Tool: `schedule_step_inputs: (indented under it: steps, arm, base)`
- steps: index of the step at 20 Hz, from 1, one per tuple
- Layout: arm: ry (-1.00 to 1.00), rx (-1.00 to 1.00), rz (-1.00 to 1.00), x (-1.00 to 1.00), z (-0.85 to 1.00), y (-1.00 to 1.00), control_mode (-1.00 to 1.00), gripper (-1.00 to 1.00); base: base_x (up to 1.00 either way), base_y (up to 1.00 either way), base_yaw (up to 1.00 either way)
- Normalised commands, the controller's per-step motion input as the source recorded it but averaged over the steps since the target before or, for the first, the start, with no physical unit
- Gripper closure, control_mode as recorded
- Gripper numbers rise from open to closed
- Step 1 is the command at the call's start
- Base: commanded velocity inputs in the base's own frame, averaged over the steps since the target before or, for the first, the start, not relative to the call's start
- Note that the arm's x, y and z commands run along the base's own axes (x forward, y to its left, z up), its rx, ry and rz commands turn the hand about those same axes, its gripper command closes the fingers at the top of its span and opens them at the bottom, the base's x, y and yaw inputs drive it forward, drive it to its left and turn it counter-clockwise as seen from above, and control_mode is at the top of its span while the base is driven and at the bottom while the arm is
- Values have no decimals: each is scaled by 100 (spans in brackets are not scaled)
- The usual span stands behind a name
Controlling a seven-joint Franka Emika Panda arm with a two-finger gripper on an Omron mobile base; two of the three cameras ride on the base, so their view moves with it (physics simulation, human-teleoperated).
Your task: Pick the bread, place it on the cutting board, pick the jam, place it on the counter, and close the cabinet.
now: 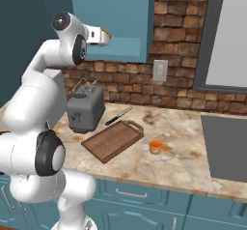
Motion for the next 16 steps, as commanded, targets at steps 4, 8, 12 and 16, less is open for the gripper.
schedule_step_inputs:
  steps: [4,8,12,16]
  arm:
    - [0,0,0,25,0,2,-100,-100]
    - [0,0,0,22,0,2,-100,-100]
    - [0,0,0,17,0,1,-100,-100]
    - [0,0,0,17,0,0,-100,-100]
  base:
    - [0,0,0]
    - [0,0,0]
    - [0,0,0]
    - [0,0,0]
